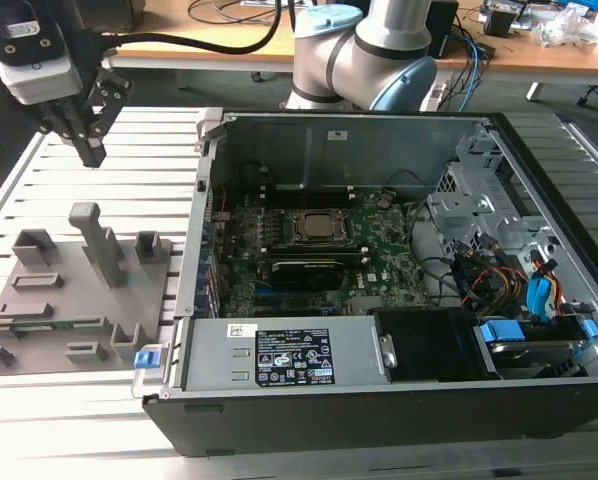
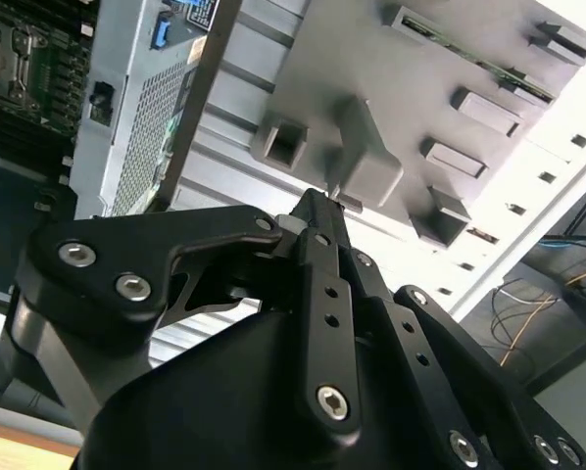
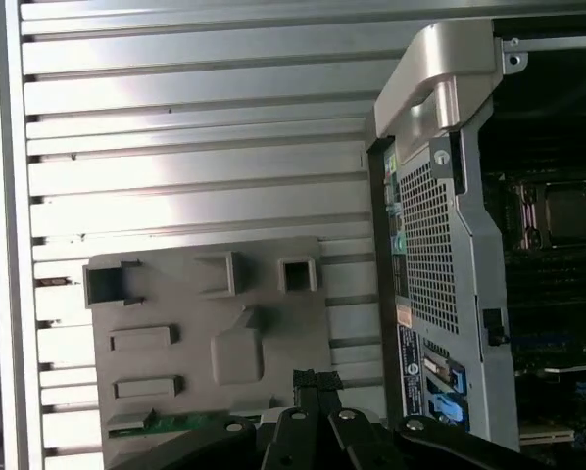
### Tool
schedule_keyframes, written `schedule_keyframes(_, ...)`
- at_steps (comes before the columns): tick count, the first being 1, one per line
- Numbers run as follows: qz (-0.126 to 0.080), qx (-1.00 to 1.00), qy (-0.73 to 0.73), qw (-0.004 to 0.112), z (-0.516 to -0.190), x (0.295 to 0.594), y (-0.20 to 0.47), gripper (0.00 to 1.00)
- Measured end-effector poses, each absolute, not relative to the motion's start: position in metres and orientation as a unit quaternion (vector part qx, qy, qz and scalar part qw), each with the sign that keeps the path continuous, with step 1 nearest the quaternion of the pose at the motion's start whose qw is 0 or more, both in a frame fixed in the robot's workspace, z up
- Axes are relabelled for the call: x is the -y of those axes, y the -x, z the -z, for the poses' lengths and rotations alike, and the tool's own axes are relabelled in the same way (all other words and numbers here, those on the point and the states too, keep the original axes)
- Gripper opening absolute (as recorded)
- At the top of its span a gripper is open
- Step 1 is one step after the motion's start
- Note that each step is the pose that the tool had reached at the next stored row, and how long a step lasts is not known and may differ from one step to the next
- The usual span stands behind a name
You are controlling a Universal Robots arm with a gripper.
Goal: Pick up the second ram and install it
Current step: 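Reach for the second ram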
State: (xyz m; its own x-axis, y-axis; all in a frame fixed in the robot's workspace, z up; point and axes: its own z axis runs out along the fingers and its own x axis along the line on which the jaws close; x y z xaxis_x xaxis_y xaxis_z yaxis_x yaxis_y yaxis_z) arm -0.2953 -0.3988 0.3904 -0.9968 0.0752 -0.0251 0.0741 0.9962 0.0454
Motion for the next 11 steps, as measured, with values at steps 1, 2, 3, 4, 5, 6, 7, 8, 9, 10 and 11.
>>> schedule_keyframes(1, -0.022, -0.999, -0.037, 0.013, -0.39, 0.399, 0.299, 0.11)
schedule_keyframes(2, -0.022, -0.999, -0.037, 0.013, -0.39, 0.399, 0.304, 0.11)
schedule_keyframes(3, -0.022, -0.999, -0.037, 0.013, -0.39, 0.399, 0.306, 0.11)
schedule_keyframes(4, -0.022, -0.999, -0.037, 0.013, -0.39, 0.399, 0.308, 0.11)
schedule_keyframes(5, -0.022, -0.999, -0.037, 0.013, -0.39, 0.399, 0.312, 0.11)
schedule_keyframes(6, -0.022, -0.999, -0.037, 0.013, -0.39, 0.399, 0.321, 0.11)
schedule_keyframes(7, -0.022, -0.999, -0.037, 0.013, -0.39, 0.399, 0.327, 0.11)
schedule_keyframes(8, -0.022, -0.999, -0.037, 0.014, -0.39, 0.399, 0.334, 0.11)
schedule_keyframes(9, -0.022, -0.999, -0.037, 0.014, -0.39, 0.399, 0.34, 0.11)
schedule_keyframes(10, -0.022, -0.999, -0.037, 0.014, -0.39, 0.399, 0.346, 0.11)
schedule_keyframes(11, -0.022, -0.999, -0.037, 0.014, -0.39, 0.399, 0.35, 0.11)
